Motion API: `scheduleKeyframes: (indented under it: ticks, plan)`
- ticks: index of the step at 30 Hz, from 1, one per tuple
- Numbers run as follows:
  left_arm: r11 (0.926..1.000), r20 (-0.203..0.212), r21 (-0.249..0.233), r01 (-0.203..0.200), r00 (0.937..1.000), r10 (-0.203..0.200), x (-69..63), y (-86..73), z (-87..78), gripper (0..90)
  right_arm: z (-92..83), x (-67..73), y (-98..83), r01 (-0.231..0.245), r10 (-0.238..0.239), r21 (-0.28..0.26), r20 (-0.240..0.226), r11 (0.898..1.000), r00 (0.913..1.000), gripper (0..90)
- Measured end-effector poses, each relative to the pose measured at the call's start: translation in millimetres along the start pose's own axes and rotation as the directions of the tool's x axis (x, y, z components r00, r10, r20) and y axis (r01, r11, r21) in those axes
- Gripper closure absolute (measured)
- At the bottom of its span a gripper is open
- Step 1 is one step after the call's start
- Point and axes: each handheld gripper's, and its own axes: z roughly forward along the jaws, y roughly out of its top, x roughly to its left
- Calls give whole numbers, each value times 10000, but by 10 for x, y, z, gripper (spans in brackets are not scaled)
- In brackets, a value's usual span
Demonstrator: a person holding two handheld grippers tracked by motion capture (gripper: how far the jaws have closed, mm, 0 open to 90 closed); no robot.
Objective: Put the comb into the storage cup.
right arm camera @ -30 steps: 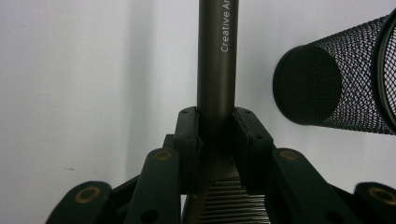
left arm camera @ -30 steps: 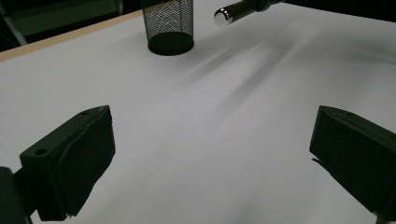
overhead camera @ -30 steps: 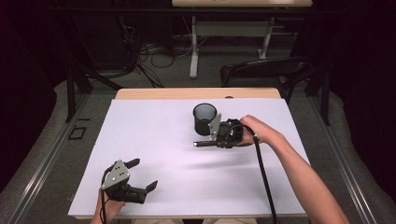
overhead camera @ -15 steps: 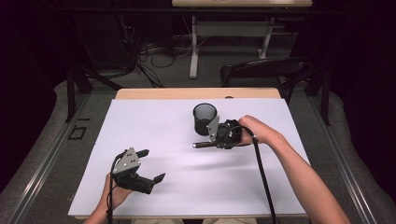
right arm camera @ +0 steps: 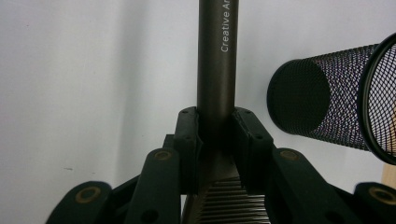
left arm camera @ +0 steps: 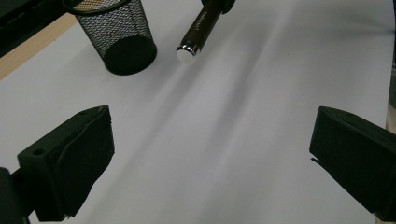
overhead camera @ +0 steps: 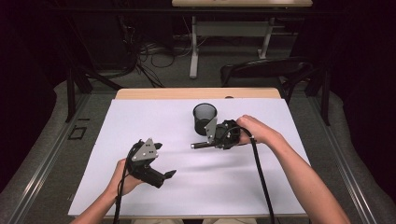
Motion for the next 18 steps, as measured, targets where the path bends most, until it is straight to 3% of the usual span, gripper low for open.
scheduleKeyframes:
  ticks: [7,18]
  plan:
    - [9965,247,600,-578,9981,564,43,183,112,0,-8,1,41,219,-219,-31,11,9998,9998,729]
    - [9840,516,1316,-1198,9921,1139,68,366,266,0,-7,22,117,619,-620,113,118,9980,9980,729]
